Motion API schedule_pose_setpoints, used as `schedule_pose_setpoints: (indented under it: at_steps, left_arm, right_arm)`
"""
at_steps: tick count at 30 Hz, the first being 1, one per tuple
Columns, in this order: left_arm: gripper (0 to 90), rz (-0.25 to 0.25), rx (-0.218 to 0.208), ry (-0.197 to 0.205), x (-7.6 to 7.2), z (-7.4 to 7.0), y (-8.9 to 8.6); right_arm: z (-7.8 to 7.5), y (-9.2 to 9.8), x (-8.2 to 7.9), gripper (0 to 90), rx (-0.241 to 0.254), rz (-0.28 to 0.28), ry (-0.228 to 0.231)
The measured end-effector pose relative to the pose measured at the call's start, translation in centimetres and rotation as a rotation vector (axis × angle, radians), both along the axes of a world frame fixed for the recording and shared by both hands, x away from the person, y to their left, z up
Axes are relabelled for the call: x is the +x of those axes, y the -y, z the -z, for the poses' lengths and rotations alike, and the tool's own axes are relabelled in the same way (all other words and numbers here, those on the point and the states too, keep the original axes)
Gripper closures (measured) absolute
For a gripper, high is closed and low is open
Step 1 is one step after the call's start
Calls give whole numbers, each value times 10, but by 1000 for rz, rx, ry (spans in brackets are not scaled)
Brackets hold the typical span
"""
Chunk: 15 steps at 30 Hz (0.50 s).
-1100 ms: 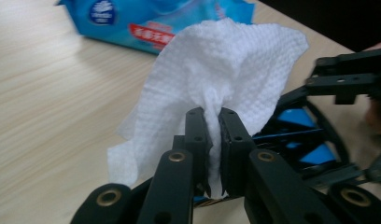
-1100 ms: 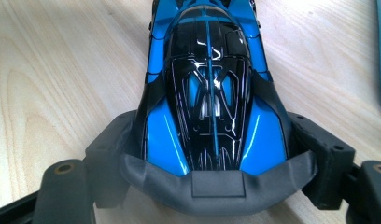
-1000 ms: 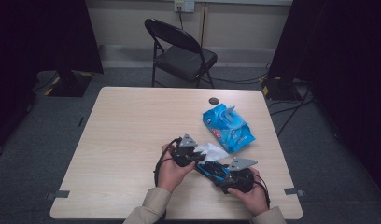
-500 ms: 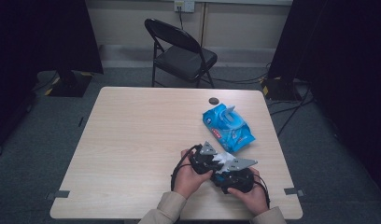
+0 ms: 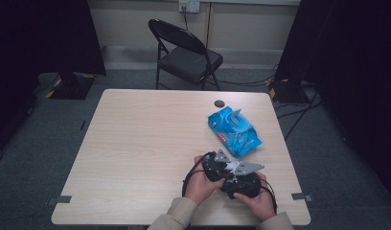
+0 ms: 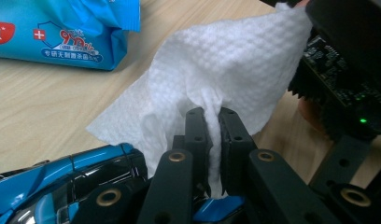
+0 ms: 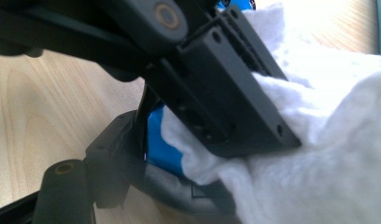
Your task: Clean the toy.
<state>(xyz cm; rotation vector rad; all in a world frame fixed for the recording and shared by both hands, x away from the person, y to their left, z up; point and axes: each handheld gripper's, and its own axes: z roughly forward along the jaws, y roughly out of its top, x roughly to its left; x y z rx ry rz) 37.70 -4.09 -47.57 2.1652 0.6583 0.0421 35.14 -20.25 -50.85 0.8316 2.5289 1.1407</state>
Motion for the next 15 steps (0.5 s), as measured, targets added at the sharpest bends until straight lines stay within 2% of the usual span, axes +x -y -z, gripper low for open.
schedule_pose_setpoints:
  at_steps: [3, 8, 12, 15]
  left_arm:
    - [836, -13, 7, 19, 1, 1, 1]
    - [835, -21, 4, 11, 4, 2, -1]
    - [835, -20, 14, 31, 6, 2, -1]
    - [835, -28, 13, 31, 7, 3, -3]
  right_arm:
    - [0, 0, 0, 246, 1, 0, 1]
    - [0, 0, 0, 246, 1, -1, 0]
    - [0, 0, 0, 246, 1, -1, 0]
    - [0, 0, 0, 246, 1, -1, 0]
